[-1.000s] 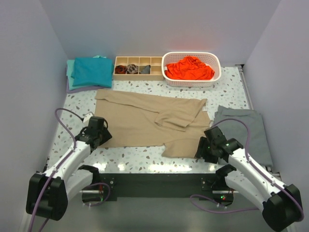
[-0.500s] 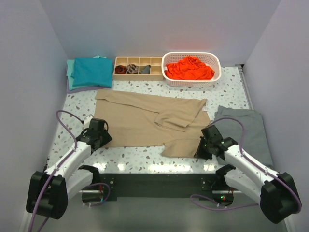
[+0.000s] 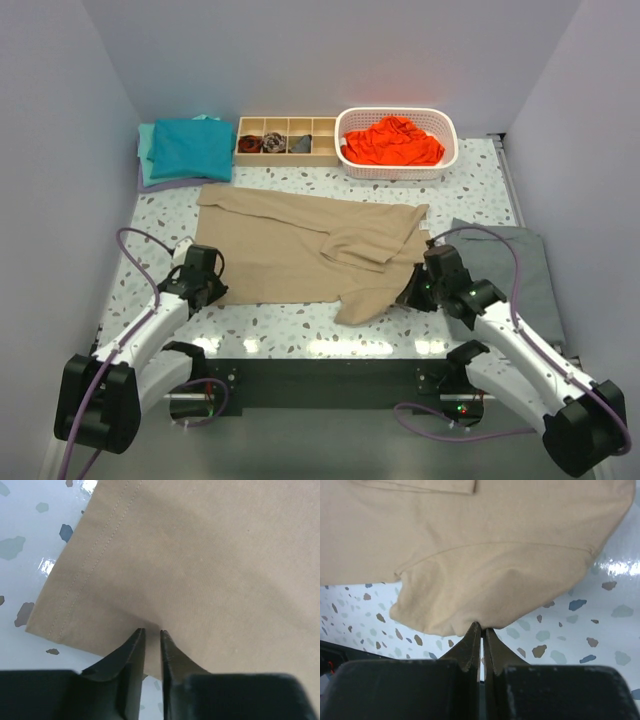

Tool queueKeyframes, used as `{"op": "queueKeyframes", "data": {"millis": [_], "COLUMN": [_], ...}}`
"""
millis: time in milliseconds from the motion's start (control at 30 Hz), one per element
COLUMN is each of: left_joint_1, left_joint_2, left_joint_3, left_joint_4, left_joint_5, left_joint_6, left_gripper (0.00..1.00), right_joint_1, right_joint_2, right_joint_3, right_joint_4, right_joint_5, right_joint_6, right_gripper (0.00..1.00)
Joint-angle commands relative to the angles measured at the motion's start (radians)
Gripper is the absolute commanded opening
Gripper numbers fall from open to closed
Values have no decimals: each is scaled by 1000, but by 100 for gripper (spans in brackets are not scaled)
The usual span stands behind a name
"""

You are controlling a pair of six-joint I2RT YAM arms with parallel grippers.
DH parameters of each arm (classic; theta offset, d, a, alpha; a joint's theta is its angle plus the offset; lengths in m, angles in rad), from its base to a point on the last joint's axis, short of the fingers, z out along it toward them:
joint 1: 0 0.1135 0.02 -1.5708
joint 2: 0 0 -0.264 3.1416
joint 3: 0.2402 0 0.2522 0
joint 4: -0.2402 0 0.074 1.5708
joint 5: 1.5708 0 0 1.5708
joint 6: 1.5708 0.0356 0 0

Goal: Fold and stack the t-shirts
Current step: Fold the tshirt

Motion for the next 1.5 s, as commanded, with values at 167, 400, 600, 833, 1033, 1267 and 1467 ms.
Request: {"op": "queueKeyframes", "data": {"millis": [167, 400, 600, 833, 1033, 1267, 1467], "left_joint_1": [-4, -4, -2, -28, -36, -77, -97], "left_joint_2": [29, 92, 35, -28, -34, -90, -107], "left_joint_3": [82, 146, 134, 78, 30, -33, -38], "left_joint_4": [43, 17, -52, -90, -106, -138, -167], "left_joint_5": [-43, -55, 34, 107, 128, 158, 75], "left_joint_6": [56, 97, 36, -75, -142, -248, -296], "left_gripper": [0, 10, 45, 51, 57, 61, 66], "right_joint_1": [5, 5, 5, 4, 4, 5, 4], "right_joint_2": [189, 269, 269, 238, 229, 223, 215], "right_joint_3": [186, 268, 259, 253, 262, 254, 246], "right_joint_4": [79, 90, 89, 81, 73, 84, 86], "right_joint_5": [87, 117, 118, 138, 152, 152, 154], "right_joint_6": [-132, -176, -179, -194, -221, -237, -245], "right_gripper": [0, 0, 1, 4, 8, 13, 17]}}
